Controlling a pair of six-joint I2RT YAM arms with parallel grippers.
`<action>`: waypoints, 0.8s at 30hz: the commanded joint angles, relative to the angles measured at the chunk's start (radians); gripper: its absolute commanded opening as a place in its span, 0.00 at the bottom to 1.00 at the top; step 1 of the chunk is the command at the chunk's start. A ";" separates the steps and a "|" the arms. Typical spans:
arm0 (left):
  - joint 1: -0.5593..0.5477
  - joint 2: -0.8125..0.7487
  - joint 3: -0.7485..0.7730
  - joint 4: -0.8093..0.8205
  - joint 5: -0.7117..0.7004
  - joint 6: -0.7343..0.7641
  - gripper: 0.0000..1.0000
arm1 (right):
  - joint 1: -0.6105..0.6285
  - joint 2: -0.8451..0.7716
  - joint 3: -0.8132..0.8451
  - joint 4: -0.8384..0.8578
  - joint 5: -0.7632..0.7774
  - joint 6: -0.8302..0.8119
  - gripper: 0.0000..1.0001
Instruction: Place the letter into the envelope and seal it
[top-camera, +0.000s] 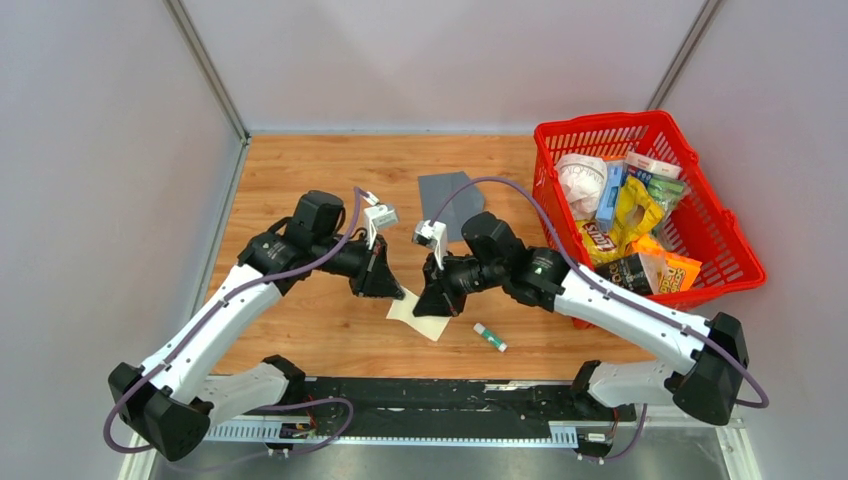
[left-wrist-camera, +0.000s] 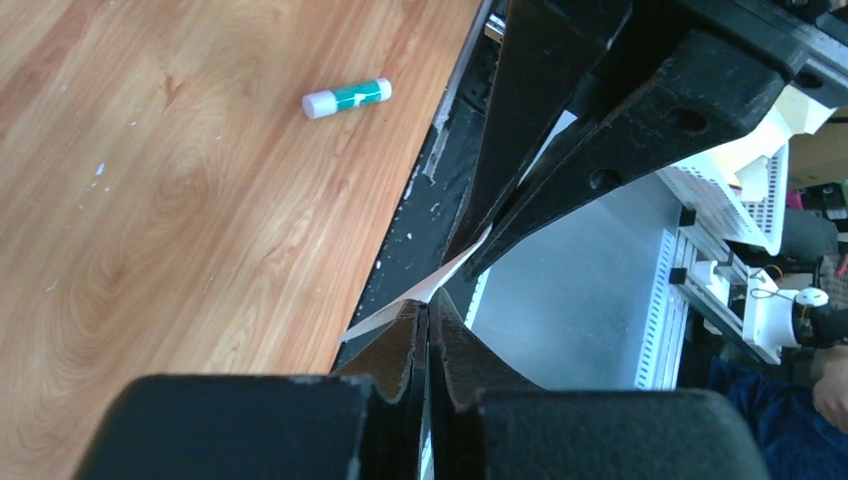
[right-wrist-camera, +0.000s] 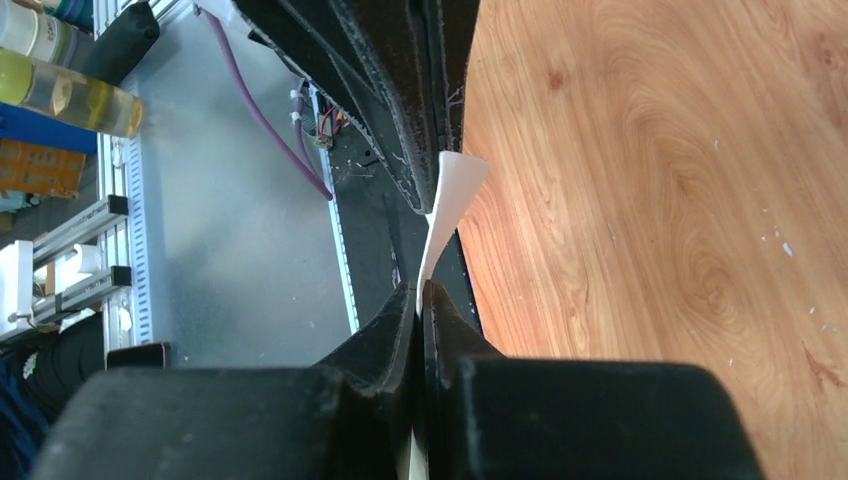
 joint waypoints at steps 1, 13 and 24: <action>-0.002 0.016 0.067 -0.006 -0.074 0.052 0.11 | 0.001 0.032 0.059 0.001 0.048 0.041 0.00; 0.068 -0.057 0.167 -0.023 -0.487 -0.159 0.66 | -0.201 0.092 0.109 0.124 -0.060 0.335 0.00; 0.135 -0.209 -0.094 0.406 -0.301 -0.586 0.71 | -0.335 0.183 0.114 0.506 -0.165 0.810 0.00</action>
